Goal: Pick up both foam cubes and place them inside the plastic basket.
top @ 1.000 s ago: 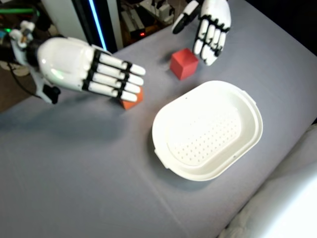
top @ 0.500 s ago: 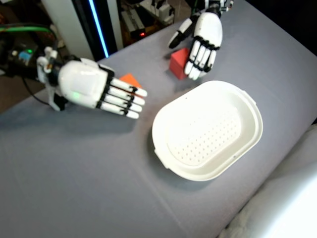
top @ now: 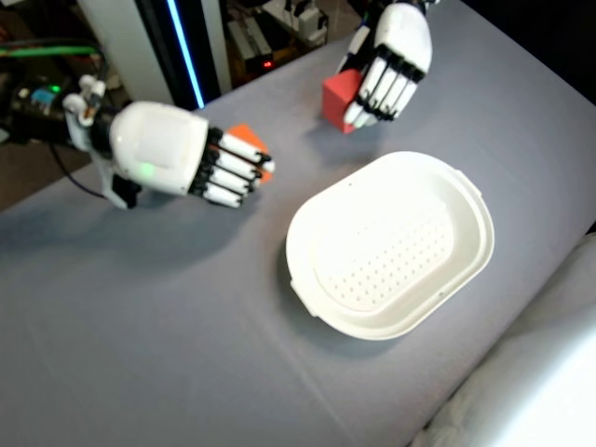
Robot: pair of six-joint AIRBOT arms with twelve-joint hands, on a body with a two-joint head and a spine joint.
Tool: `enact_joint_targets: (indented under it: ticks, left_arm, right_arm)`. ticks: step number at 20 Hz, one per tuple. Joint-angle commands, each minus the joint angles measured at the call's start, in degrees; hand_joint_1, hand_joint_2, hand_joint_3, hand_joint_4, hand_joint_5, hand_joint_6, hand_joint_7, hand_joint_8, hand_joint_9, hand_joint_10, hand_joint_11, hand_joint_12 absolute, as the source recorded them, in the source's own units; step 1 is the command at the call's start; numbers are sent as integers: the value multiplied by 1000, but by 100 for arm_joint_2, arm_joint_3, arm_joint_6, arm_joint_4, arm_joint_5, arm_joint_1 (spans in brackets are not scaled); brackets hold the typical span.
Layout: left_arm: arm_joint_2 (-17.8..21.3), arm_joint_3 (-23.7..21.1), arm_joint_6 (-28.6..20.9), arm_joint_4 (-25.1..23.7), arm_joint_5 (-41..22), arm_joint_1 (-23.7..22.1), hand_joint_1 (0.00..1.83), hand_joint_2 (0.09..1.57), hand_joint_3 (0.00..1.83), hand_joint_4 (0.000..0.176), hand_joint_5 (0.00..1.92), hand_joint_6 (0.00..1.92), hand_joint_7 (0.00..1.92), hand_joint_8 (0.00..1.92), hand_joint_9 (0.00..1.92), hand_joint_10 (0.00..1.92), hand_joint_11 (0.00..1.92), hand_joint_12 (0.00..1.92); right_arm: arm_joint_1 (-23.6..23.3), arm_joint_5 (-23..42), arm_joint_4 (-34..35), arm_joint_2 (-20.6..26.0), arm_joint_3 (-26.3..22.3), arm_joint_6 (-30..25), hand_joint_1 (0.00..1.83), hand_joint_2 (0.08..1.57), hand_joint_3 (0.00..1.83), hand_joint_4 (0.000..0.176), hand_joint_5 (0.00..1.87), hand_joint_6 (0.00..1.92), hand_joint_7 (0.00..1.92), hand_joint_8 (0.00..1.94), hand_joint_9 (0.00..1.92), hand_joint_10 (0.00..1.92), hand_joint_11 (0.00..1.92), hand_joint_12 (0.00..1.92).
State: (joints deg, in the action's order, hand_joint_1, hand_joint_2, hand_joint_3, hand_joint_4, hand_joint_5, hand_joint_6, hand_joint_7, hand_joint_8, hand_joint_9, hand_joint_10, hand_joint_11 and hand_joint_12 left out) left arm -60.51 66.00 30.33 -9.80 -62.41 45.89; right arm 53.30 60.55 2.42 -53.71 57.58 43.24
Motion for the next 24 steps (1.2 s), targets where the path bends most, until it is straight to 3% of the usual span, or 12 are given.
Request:
enact_joint_targets:
  ticks: [1,9,11,13,15,17,18,19,20,21,23,24]
  left_arm:
    - [-27,108,109,262,-637,-196,1361,1178,0,0,731,1137,871,1212,879,1442,726,1607]
    - [-843,1438,362,645,1159,-1603,1362,1175,0,0,707,1246,889,1137,872,1357,744,1511]
    - [-1037,1695,414,823,1441,-1668,1186,1228,1,0,697,1263,835,1386,762,1425,694,1856]
    - [-1165,1838,464,932,1624,-1677,865,1148,0,0,343,645,399,627,363,1270,220,1918]
    - [-1174,1843,540,972,1720,-1677,627,1053,0,93,106,215,104,65,14,200,8,1453]
    - [-1097,1761,696,1035,1740,-1660,606,961,0,170,3,8,3,2,0,7,0,1314]
    - [-1059,1718,760,1069,1726,-1654,595,942,0,175,0,1,0,0,0,1,0,1307]
    - [-1012,1675,826,1134,1668,-1639,530,884,91,176,0,0,0,0,0,0,0,51]
    - [-976,1646,828,1172,1586,-1614,530,884,91,176,0,0,0,0,0,0,0,51]
    - [-901,1586,828,1238,1413,-1553,497,903,40,176,0,0,0,0,0,0,0,9]
    - [-671,1352,827,1365,926,-1368,367,997,24,170,0,0,0,0,0,0,0,0]
    - [-479,1154,793,1455,460,-1185,253,1137,24,109,0,0,0,0,0,0,0,0]
  right_arm:
    - [-198,710,64,-33,105,-3,1219,1253,0,0,634,1313,813,1436,798,1457,737,1728]
    - [-1618,-838,456,-1015,1506,188,1331,1242,0,0,565,1412,736,1364,837,1456,684,1559]
    - [-1832,-1300,527,-1286,1879,185,1166,1328,10,0,417,1634,730,1490,649,1305,552,1628]
    - [-1964,-1545,546,-1429,2072,169,398,1339,1,0,16,658,300,570,234,839,21,1540]
    - [-1970,-1614,600,-1449,2116,169,121,1260,0,19,0,25,24,68,14,405,0,1177]
    - [-1970,-1612,613,-1445,2100,169,58,1150,0,133,0,0,0,2,0,16,0,1138]
    - [-1974,-1592,616,-1443,2068,169,50,1119,0,147,0,0,0,0,0,2,0,1112]
    - [-1975,-1532,620,-1417,2017,169,79,1093,0,158,0,0,0,0,0,0,0,749]
    - [-1975,-1475,634,-1368,1969,172,79,1093,0,158,0,0,0,0,0,0,0,749]
    - [-1975,-1355,641,-1309,1874,175,84,1093,1,159,0,0,0,0,0,0,0,149]
    - [-1973,-1014,646,-1129,1614,178,22,1096,4,157,0,0,0,0,0,0,0,5]
    - [-1942,-725,645,-891,1383,259,16,1135,20,143,0,0,0,0,0,0,0,0]
